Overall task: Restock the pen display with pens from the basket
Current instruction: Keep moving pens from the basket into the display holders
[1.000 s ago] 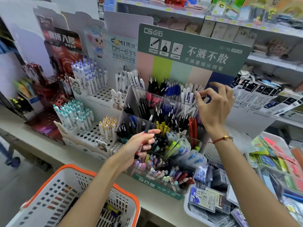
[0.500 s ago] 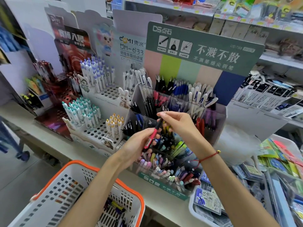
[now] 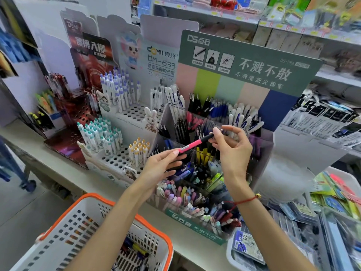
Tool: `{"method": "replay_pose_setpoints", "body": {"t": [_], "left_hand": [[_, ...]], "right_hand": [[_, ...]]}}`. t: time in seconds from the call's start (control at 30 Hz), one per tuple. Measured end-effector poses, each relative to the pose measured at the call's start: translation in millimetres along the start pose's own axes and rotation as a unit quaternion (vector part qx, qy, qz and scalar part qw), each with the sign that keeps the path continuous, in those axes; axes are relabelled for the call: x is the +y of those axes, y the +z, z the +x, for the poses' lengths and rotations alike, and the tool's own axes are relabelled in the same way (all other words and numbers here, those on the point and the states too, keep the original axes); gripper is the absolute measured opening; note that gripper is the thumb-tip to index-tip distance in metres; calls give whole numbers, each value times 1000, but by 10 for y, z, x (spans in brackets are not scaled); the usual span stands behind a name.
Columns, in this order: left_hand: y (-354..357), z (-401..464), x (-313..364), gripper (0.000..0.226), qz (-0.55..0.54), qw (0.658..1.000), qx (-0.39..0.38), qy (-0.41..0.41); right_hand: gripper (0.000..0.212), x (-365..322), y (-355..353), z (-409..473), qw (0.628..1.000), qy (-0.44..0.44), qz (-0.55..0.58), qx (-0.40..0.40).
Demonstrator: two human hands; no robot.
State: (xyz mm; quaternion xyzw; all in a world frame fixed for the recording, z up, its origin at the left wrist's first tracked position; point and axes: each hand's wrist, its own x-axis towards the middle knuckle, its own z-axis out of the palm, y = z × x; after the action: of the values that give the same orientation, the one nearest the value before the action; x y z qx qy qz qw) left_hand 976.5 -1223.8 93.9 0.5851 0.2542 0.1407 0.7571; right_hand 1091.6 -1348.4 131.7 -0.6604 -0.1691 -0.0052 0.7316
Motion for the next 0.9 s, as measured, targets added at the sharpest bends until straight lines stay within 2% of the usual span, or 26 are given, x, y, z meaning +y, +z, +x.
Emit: {"method": "replay_pose_setpoints", "body": {"t": [0.13, 0.27, 0.4, 0.5, 0.53, 0.57, 0.63, 0.67, 0.73, 0.8, 0.9], "left_hand": [[15, 43, 15, 21, 17, 1000, -9, 5], [-88, 132, 37, 23, 22, 997, 74, 4], [-153, 182, 62, 22, 8, 996, 90, 2], [-133, 247, 56, 25, 85, 992, 82, 37], [-128, 279, 38, 30, 167, 980, 78, 73], [-124, 311, 12, 37, 276, 951, 71, 118], [-109, 388, -53, 52, 489, 850, 45, 189], [-100, 431, -85, 58, 560, 803, 29, 200], [-93, 500, -146, 66, 643, 744, 3, 181], [-100, 541, -192, 69, 666, 726, 5, 173], [-103, 551, -188, 66, 656, 729, 33, 191]], "right_hand": [[11, -34, 2, 37, 997, -58, 19, 37], [13, -105, -28, 171, 991, -99, 32, 84], [13, -103, -44, 247, 989, -106, 33, 102], [13, -94, -65, 255, 988, -106, 35, 107], [14, -94, -83, 270, 987, -108, 32, 114], [14, -99, -104, 292, 986, -112, 27, 124], [15, -115, -162, 366, 980, -124, 21, 153], [15, -131, -199, 407, 977, -132, 23, 167], [16, -176, -255, 465, 971, -144, 22, 190], [17, -238, -278, 497, 967, -165, 22, 195], [20, -319, -158, 573, 962, -227, 1, 150]]}}
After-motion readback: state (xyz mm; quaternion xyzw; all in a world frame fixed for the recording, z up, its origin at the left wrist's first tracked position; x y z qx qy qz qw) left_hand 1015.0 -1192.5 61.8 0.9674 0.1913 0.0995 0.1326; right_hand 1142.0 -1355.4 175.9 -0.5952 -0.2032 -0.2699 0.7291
